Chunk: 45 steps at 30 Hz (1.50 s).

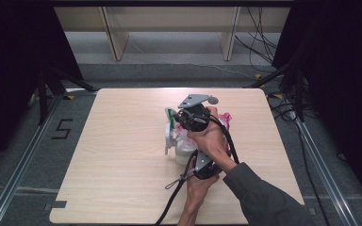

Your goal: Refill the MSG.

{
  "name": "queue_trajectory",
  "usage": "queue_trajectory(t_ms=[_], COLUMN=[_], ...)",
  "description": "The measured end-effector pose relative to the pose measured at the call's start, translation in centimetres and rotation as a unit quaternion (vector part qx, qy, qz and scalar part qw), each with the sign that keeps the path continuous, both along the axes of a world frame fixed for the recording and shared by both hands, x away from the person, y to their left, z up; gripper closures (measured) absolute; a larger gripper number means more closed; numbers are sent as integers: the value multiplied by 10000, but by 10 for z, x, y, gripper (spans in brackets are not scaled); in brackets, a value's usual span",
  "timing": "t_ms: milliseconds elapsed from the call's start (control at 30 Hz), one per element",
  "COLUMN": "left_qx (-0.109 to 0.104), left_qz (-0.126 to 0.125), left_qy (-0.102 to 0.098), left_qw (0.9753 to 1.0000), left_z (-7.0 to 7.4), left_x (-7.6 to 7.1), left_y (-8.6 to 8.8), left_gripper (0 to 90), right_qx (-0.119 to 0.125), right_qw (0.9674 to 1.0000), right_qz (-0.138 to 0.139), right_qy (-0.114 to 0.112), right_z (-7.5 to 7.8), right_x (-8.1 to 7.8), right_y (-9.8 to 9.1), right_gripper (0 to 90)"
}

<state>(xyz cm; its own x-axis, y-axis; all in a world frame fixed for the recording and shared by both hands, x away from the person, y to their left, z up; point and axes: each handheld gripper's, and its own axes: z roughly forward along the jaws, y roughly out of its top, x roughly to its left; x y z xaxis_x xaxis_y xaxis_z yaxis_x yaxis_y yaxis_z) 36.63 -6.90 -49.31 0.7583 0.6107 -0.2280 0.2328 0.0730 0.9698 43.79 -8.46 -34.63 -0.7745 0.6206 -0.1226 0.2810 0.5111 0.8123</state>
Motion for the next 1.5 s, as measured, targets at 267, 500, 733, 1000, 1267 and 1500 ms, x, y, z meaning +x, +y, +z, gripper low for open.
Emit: queue_trajectory(t_ms=[267,500,733,1000,1267,1500], left_qx=[72,288,453,619,633,661], left_qz=[-42,-31,39,17,88,127], left_qy=[21,41,81,52,61,120], left_qw=[10000,9996,9989,9981,9979,9977], left_z=[0,-1,-2,-3,-3,-3], left_x=[1,2,2,0,0,0], left_y=[2,4,7,7,7,14], left_gripper=[719,719,716,713,692,631], right_qx=[103,209,478,886,1320,1858], right_qw=[9999,9998,9988,9960,9911,9823], right_qz=[-85,-48,-85,-72,59,5], right_qy=[-36,-18,-59,-80,-178,-245], right_z=[0,3,8,16,21,22], right_x=[0,-1,-2,-12,-22,-26], right_y=[0,-6,-15,-34,-53,-72], right_gripper=[899,900,900,900,900,900])
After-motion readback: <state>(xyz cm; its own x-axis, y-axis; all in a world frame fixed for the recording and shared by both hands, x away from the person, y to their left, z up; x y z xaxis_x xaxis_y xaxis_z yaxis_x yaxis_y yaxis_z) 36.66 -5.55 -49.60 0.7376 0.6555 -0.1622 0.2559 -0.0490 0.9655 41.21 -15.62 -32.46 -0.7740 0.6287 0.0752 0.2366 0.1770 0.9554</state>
